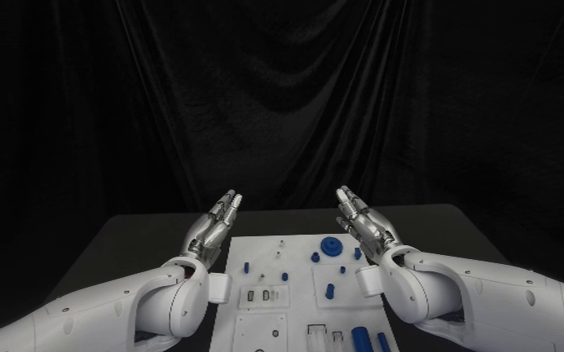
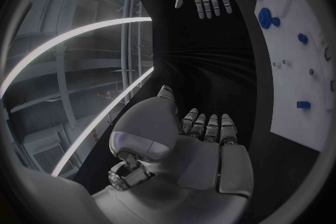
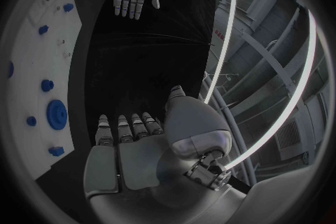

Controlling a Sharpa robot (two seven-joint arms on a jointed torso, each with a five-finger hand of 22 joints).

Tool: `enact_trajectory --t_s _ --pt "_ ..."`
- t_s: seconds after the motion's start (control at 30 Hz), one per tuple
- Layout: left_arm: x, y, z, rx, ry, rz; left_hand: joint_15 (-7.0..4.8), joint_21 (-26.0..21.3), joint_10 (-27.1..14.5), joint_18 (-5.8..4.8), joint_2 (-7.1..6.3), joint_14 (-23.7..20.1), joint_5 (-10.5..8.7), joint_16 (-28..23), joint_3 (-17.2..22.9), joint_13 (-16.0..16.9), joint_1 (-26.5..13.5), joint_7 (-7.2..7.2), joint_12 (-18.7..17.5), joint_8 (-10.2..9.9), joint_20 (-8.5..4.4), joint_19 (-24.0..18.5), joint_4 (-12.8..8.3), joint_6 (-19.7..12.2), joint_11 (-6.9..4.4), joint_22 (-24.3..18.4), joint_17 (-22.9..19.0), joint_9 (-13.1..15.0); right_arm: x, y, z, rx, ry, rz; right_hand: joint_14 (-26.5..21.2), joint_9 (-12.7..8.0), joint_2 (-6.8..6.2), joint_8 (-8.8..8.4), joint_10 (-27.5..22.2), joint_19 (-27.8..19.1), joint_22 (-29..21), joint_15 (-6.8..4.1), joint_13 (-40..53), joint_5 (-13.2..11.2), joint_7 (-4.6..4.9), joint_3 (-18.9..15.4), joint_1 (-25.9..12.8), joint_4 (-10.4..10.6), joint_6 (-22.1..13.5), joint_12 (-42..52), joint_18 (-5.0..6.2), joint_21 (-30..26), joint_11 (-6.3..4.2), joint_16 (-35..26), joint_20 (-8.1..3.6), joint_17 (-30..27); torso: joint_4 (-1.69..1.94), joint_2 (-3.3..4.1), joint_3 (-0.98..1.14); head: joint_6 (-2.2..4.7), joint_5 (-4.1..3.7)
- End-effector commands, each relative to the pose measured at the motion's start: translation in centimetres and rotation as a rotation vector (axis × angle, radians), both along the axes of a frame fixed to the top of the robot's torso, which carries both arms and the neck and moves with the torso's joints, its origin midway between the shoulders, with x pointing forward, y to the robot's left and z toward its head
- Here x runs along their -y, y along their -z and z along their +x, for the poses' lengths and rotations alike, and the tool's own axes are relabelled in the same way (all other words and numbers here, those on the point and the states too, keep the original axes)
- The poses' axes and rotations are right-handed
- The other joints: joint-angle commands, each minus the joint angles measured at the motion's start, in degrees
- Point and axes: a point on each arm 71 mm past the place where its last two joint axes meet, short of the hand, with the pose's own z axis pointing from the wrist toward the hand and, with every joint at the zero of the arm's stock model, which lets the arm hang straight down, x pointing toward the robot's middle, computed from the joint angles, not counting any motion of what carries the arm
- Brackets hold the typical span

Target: Assemble the parts on the task board

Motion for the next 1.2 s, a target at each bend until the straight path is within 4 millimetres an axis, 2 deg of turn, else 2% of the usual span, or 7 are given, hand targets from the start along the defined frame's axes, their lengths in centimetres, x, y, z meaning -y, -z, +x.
enact_trajectory --t_s 0.03,0.6,0.63,0.73,0.87,1.03,1.2 --pt "0.9 -1.2 0.2 0.044 0.158 -0.197 -2.70 -0.20 0.00 1.31 0.24 0.07 0.18 -0.20 -0.03 -0.05 1.17 -0.04 -0.38 0.27 1.47 0.07 0.35 0.42 -0.24 -0.09 -0.05 0.08 -0.5 -0.2 -0.1 -0.070 -0.175 0.153 0.06 0.19 -0.02 0.13 0.05 0.01 -0.08 1.78 -0.09 0.52 -0.18 -0.41 2.09 -0.12 0.46 -0.28 0.76 -0.22 1.33 -0.24 1.58 -0.09 0.14 0.22 -0.02 0.04 -0.01" --pt "1.2 -2.5 1.0 0.080 0.300 -0.346 1.61 -0.20 0.00 2.22 0.36 0.07 4.21 -0.20 1.81 -0.05 3.85 0.85 -0.38 0.44 6.81 0.07 0.32 1.37 1.23 -0.09 -0.05 0.22 0.3 -0.9 0.0 -0.120 -0.363 0.286 4.72 1.39 -1.22 2.36 1.32 10.16 2.98 9.22 0.99 5.65 2.62 0.34 8.95 -4.93 6.35 3.11 0.79 5.67 7.87 3.17 7.24 1.82 0.14 0.22 -0.02 0.04 -0.01" --pt "-1.6 -2.4 1.4 0.204 0.374 -0.217 2.06 -0.20 0.00 2.27 0.29 0.07 6.40 -0.20 2.49 -0.05 5.28 1.40 -0.38 0.50 7.26 0.07 0.33 1.76 2.15 -0.09 -0.05 0.27 2.4 -1.0 0.2 -0.107 -0.367 0.277 6.90 1.50 -1.25 2.82 1.92 14.73 3.91 9.17 1.29 6.21 2.97 0.46 10.02 -5.38 7.08 4.60 0.84 7.91 8.24 4.40 7.28 2.39 -0.17 0.58 -0.25 -5.99 1.76" --pt "-2.2 -2.5 1.2 0.228 0.389 -0.180 3.71 0.00 0.65 2.24 0.24 0.07 7.84 -0.20 2.78 0.24 7.14 2.27 -0.12 0.86 9.06 0.25 0.36 3.53 3.35 0.07 -0.05 0.50 3.0 -1.0 0.2 -0.087 -0.357 0.243 18.20 1.97 -1.41 4.43 4.61 29.99 6.53 9.40 2.49 8.95 4.12 1.33 14.01 -7.89 9.92 11.12 0.92 14.93 9.90 10.46 6.97 5.31 -0.18 0.63 -0.34 -7.19 1.61" --pt "-3.0 -2.5 1.1 0.265 0.394 -0.116 4.31 0.23 1.70 2.29 0.15 0.07 11.90 -0.20 3.33 0.65 10.62 2.78 0.17 1.21 10.12 0.52 0.33 5.10 4.73 0.23 -0.05 0.65 3.7 -1.1 0.1 -0.079 -0.362 0.203 30.20 2.22 -1.21 5.55 9.33 36.08 6.53 9.12 4.71 17.77 3.09 4.03 21.60 -13.44 12.07 22.70 0.99 16.51 11.25 16.72 6.53 8.01 0.03 0.90 -0.34 -9.15 1.86" --pt "-4.0 -2.4 1.1 0.316 0.388 -0.025 4.36 -0.02 2.17 2.28 0.26 0.07 13.52 -0.20 3.82 0.79 12.29 2.50 0.25 1.26 9.52 0.25 0.31 5.52 6.07 0.05 -0.05 0.67 4.6 -1.3 0.3 -0.081 -0.360 0.151 38.34 3.17 -1.71 8.06 13.30 44.68 8.67 7.17 6.12 17.58 3.33 6.14 26.14 -18.23 17.66 31.23 0.80 21.89 12.04 20.67 4.21 9.74 0.57 1.18 -0.38 -11.54 2.07" --pt "-5.1 -2.4 0.9 0.338 0.371 0.008 4.81 -0.03 2.34 2.18 0.15 0.07 14.79 -0.20 4.71 0.83 14.63 3.30 0.26 1.27 9.74 0.24 -0.01 5.91 7.13 0.05 -0.05 0.69 4.8 -2.1 0.7 -0.078 -0.352 0.080 43.57 3.72 -2.18 9.24 18.33 49.07 10.84 5.21 7.03 18.33 3.22 6.86 27.60 -20.50 20.42 35.29 1.02 26.38 11.65 22.45 2.13 10.26 0.63 1.15 -0.47 -15.99 3.18"
